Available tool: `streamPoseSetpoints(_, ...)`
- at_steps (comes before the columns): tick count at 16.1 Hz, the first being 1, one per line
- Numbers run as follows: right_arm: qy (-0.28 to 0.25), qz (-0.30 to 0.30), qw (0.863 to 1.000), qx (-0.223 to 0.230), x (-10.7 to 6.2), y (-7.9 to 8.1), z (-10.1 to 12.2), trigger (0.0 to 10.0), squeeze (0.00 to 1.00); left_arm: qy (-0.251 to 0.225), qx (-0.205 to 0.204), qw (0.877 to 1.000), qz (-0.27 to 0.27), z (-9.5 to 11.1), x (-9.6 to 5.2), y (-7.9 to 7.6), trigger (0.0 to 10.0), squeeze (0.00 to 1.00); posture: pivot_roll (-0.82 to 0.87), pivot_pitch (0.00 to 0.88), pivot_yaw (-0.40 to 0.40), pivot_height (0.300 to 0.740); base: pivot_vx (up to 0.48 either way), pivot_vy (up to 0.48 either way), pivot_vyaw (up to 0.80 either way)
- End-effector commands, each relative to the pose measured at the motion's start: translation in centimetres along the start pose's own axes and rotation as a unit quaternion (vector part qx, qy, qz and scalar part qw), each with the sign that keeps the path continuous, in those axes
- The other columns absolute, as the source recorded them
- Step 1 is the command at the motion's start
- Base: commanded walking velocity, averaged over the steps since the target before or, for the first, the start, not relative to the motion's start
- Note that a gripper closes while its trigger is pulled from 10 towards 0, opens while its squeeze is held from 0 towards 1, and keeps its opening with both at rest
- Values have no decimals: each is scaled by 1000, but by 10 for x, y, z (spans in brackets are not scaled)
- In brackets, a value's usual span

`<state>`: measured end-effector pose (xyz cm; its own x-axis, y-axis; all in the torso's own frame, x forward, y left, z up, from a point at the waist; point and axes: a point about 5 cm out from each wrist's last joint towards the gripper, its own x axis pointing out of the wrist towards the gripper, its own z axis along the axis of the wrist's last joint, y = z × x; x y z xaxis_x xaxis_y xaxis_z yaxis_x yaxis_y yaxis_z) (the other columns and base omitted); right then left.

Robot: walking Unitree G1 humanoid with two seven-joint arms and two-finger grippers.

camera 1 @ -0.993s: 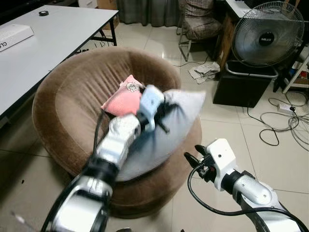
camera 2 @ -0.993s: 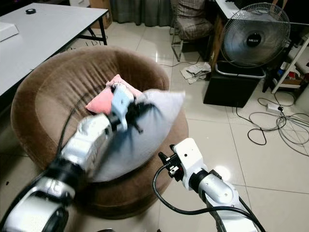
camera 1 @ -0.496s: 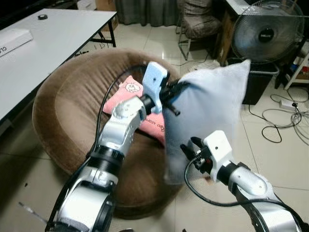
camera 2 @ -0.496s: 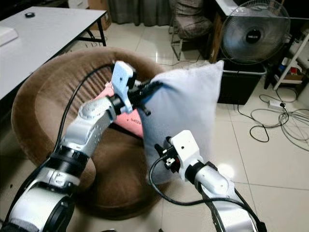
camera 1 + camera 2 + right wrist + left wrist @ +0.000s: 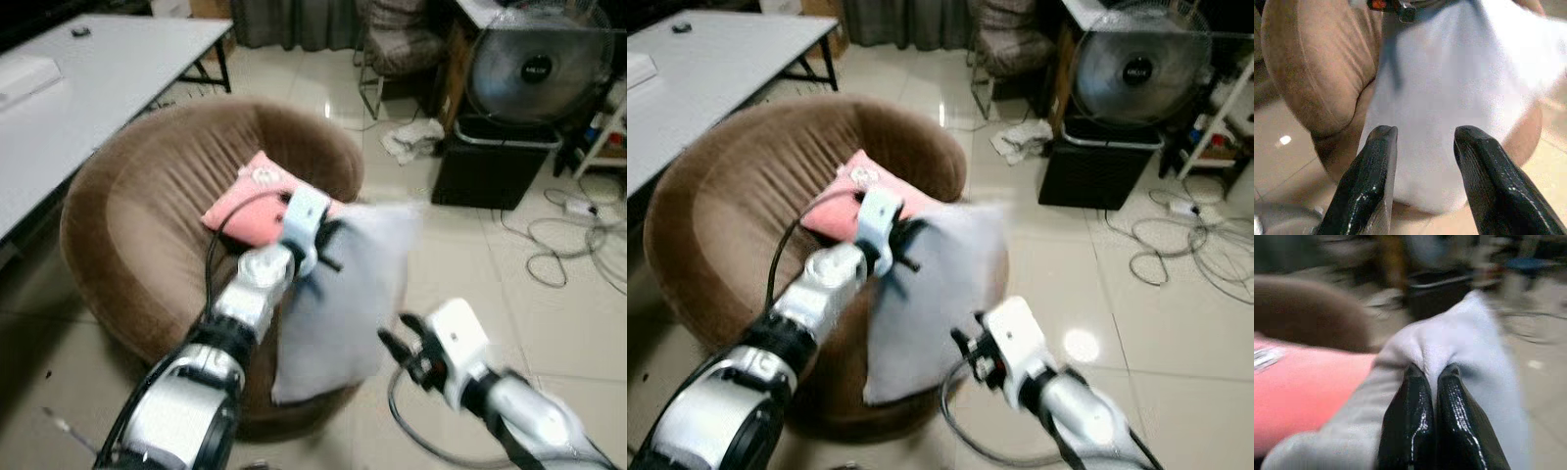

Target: Move the pillow to the sofa from floor

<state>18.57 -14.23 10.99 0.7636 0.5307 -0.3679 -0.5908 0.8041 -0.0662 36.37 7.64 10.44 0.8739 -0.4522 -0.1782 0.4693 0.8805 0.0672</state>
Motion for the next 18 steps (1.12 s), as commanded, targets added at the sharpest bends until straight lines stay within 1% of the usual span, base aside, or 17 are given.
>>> streamPoseSetpoints(1, -1, 12, 1000, 3, -2, 3, 3, 10000, 0, -44, 14, 998, 30, 21, 4, 7, 10000, 0, -192, 0, 21, 740, 0, 0, 0)
streamPoseSetpoints(2, 12, 30, 999, -6, -5, 9, 1, 10000, 0, -38, 25, 997, 68, 22, 4, 17, 10000, 0, -216, 29, 3, 740, 0, 0, 0)
streamPoseSetpoints(3, 23, 39, 999, -11, -9, 12, 0, 10000, 0, -33, 61, 991, 115, 28, 2, 34, 10000, 0, -222, 30, -8, 740, 0, 0, 0)
streamPoseSetpoints(4, 23, 39, 999, -11, -9, 12, 0, 10000, 0, -33, 61, 991, 115, 28, 2, 34, 10000, 0, -222, 30, -8, 740, 0, 0, 0)
streamPoseSetpoints(5, 27, 40, 999, -12, -10, 12, 0, 10000, 0, -29, 87, 985, 145, 33, 0, 48, 10000, 0, -221, 36, -13, 740, 0, 0, 0)
streamPoseSetpoints(6, 30, 39, 999, -13, -11, 10, 2, 10000, 0, -22, 135, 974, 181, 37, -6, 67, 10000, 0, -217, 44, -20, 740, 0, 0, 0)
streamPoseSetpoints(7, 31, 41, 999, -14, -11, 11, 3, 10000, 0, -18, 143, 967, 211, 40, -11, 81, 10000, 0, -215, 43, -21, 740, 0, 0, 0)
streamPoseSetpoints(8, 34, 46, 998, -15, -11, 11, 3, 10000, 0, -15, 144, 962, 231, 42, -16, 93, 10000, 0, -208, 44, -26, 740, 0, 0, 0)
streamPoseSetpoints(9, 38, 51, 998, -16, -9, 12, 2, 10000, 0, -11, 139, 960, 241, 42, -20, 101, 10000, 0, -204, 46, -28, 740, 0, 0, 0)
streamPoseSetpoints(10, 40, 53, 998, -17, -9, 13, 2, 10000, 0, -6, 132, 961, 244, 40, -22, 105, 10000, 0, -201, 46, -30, 740, 0, 0, 0)
streamPoseSetpoints(11, 41, 53, 998, -17, -8, 13, 2, 10000, 0, -2, 128, 963, 238, 38, -23, 105, 10000, 0, -201, 46, -30, 740, 0, 0, 0)
streamPoseSetpoints(12, 42, 53, 998, -16, -7, 13, 2, 10000, 0, 16, 116, 971, 207, 29, -22, 99, 10000, 1000, -194, 44, -34, 740, 0, 0, 0)
streamPoseSetpoints(13, 37, 52, 998, -14, -5, 12, 4, 10000, 0, 27, 95, 980, 173, 19, -21, 92, 10000, 1000, -194, 41, -36, 740, 0, 0, 0)
streamPoseSetpoints(15, 34, 51, 998, -14, -4, 12, 6, 10000, 0, 24, 100, 980, 172, 19, -21, 91, 10000, 1000, -197, 40, -38, 740, 0, 0, 0)
streamPoseSetpoints(16, 33, 50, 998, -14, -4, 11, 7, 10000, 0, 21, 110, 978, 176, 21, -21, 92, 10000, 1000, -197, 39, -39, 740, 0, 0, 0)
streamPoseSetpoints(18, 31, 48, 998, -13, -2, 9, 7, 10000, 0, 7, 129, 972, 197, 32, -23, 101, 10000, 1000, -193, 29, -33, 740, 0, 0, 0)
